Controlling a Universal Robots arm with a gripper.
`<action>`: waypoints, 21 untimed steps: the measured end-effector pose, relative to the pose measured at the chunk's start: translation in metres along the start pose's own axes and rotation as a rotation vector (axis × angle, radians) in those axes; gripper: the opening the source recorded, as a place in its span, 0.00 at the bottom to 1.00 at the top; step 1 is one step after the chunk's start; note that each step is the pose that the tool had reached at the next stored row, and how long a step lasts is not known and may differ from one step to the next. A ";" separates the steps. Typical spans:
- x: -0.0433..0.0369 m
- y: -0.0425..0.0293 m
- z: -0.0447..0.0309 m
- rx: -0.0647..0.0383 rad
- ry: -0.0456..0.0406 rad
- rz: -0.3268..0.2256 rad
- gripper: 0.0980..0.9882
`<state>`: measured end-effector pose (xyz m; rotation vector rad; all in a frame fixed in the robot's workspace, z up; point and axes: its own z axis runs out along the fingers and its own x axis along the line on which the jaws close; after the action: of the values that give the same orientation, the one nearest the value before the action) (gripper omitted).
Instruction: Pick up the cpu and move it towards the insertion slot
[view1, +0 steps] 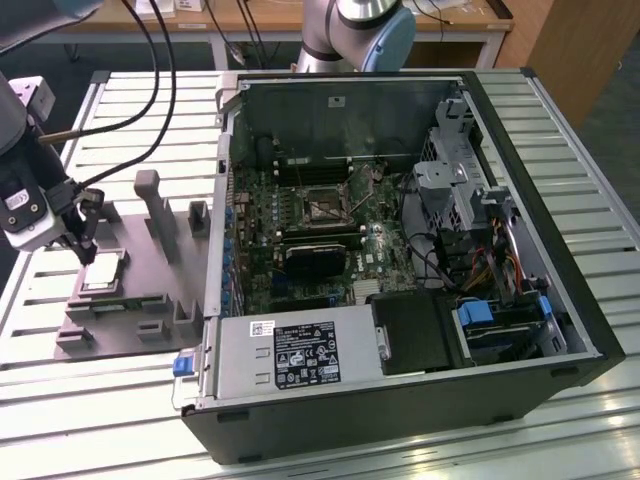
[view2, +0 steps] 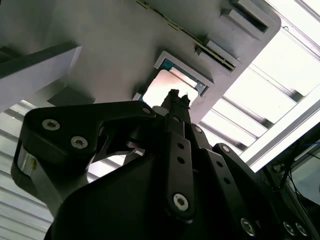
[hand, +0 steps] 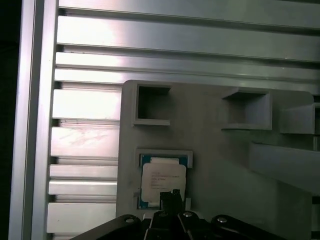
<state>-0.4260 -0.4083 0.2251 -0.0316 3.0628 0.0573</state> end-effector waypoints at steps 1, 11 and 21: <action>-0.0003 -0.0001 0.0018 0.000 0.0005 0.000 0.00; -0.0032 -0.0005 0.0129 0.000 0.0036 0.000 0.00; -0.0032 -0.0006 0.0130 0.000 0.0036 0.000 0.35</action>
<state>-0.4218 -0.4083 0.2123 -0.0316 3.0663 0.0575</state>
